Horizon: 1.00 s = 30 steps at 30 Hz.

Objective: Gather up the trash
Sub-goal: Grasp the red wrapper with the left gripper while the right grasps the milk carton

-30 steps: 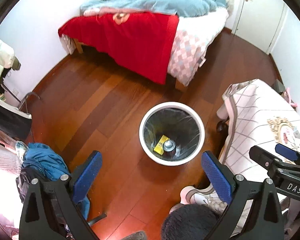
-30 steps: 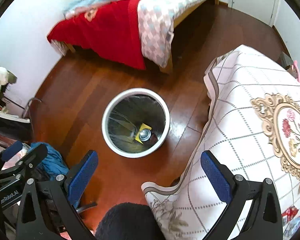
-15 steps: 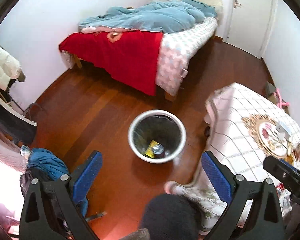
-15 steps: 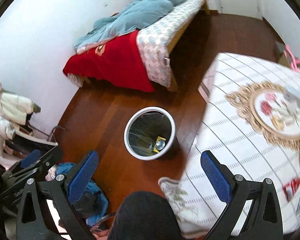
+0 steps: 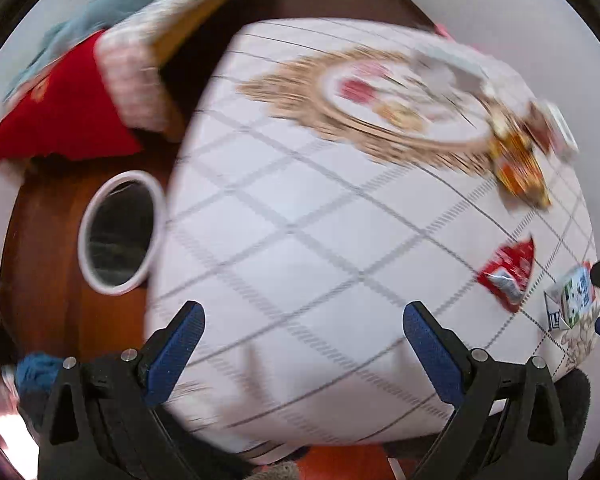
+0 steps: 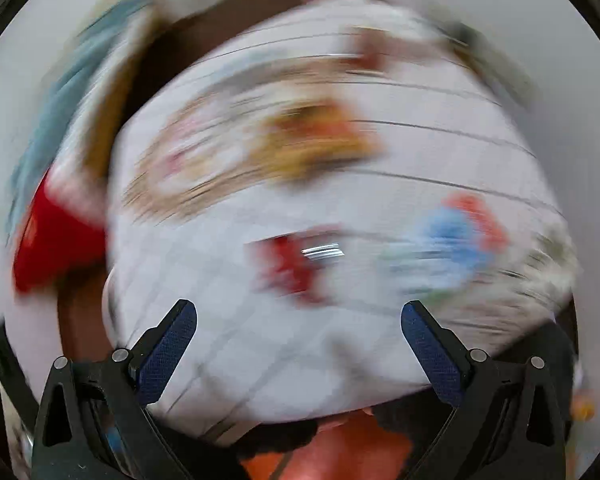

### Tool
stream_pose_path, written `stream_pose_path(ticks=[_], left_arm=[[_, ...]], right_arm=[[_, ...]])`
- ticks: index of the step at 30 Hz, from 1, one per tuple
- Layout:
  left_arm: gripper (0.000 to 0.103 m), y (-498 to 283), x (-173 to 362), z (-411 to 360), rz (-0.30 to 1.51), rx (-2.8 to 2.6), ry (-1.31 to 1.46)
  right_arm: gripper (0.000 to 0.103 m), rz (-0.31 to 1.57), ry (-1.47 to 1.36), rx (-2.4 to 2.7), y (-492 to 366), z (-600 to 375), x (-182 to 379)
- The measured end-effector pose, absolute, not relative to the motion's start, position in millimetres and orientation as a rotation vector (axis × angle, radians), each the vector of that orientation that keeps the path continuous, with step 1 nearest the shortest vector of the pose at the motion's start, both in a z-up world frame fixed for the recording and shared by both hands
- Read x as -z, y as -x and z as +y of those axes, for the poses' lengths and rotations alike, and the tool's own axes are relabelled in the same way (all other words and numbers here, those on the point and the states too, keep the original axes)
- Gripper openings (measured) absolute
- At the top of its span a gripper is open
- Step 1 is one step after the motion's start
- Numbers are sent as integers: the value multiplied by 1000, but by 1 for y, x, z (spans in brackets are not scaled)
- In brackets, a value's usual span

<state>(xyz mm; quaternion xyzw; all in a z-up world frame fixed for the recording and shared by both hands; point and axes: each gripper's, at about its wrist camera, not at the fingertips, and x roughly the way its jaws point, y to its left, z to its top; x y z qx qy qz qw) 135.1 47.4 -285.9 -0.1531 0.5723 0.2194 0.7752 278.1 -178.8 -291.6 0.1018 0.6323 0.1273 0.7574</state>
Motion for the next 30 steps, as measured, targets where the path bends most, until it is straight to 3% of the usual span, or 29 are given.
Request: stream_pose_path(ticks=[7,9,11,12,17,18,19,23,26,27,30], left_arm=[[100,-174,304,14,1280,-359,284],[100,-179,302,7,1269,-322,293],[100,-183,298,-2,1250,-279,307],[99,-186,295,-7,1241,-251,317],[96,-201,293,-33,1225,-127,339],[89,-206,295,-38,1225,-110,333],[74,-209,297,-43,1228,-95,328],[43,-224,313,-57,1270,-63,319],[29,-229,312,-63,1249,-67,301],[19,-229,312,-64,1243,-69,295],[13,-229,308,-64,1229,-86,272]], right_arm=[[101,1416,-447,-145,-305,-225,341],[86,1409,-396,-157,-307,-214,346],[79,1385,-311,-155,-309,-204,346],[66,1372,-264,-169,-310,-200,346],[65,1383,-162,-222,-306,-217,341],[65,1388,-137,-219,-304,-224,340],[65,1393,-139,-220,-304,-229,340],[72,1422,-230,-244,-302,-251,344],[75,1425,-261,-227,-299,-262,344],[75,1422,-263,-224,-297,-263,344],[75,1419,-262,-211,-299,-260,344]])
